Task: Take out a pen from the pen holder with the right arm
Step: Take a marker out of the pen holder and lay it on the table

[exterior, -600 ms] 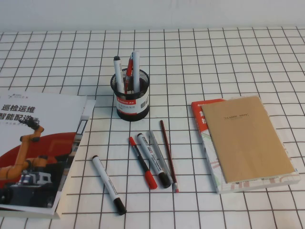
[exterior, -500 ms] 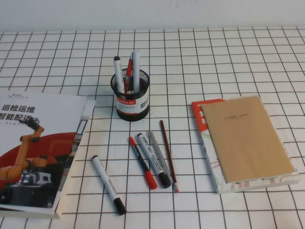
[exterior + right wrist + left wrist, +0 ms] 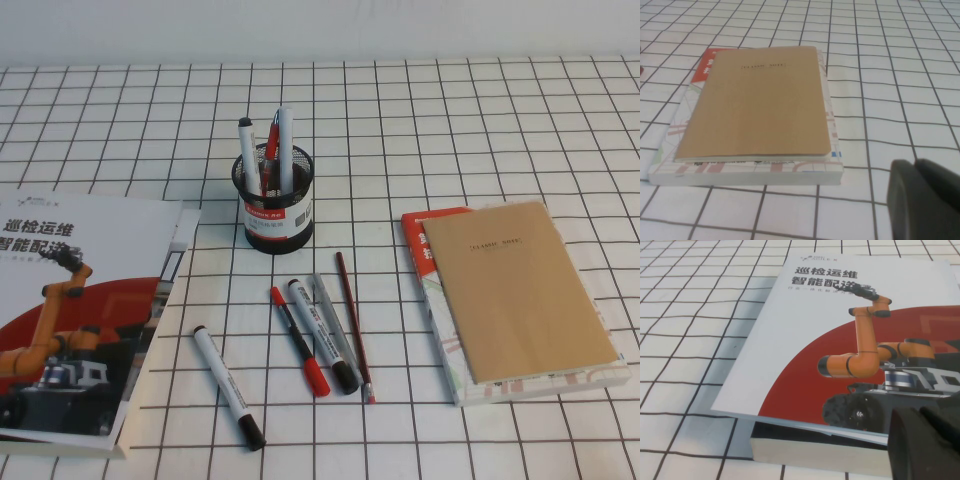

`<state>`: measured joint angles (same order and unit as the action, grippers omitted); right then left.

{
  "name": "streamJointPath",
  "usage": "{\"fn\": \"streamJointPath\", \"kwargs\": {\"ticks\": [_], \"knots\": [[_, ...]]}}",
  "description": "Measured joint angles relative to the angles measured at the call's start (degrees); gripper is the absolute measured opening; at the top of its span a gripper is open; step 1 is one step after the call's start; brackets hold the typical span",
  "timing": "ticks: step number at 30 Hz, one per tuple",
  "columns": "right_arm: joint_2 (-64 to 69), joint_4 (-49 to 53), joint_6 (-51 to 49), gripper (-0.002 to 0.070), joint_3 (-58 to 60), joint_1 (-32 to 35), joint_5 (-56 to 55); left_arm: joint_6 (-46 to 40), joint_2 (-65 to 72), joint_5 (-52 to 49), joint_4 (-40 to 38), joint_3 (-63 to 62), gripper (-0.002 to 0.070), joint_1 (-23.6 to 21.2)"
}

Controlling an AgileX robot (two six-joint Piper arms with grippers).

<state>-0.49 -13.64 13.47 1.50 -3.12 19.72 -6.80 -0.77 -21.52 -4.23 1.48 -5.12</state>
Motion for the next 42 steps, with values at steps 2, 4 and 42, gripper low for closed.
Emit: {"fn": "streamJointPath", "kwargs": {"ticks": [2, 4, 42], "knots": [[0.0, 0.0, 0.0, -0.0016, 0.0, 0.0, 0.0, 0.0, 0.0, 0.0, 0.0, 0.0, -0.0003, 0.0], [0.0, 0.0, 0.0, -0.0016, 0.0, 0.0, 0.0, 0.0, 0.0, 0.0, 0.0, 0.0, -0.0003, 0.0], [0.0, -41.49, 0.0, -0.0016, 0.0, 0.0, -11.34, 0.0, 0.0, 0.0, 0.0, 0.0, -0.0003, 0.0]]}}
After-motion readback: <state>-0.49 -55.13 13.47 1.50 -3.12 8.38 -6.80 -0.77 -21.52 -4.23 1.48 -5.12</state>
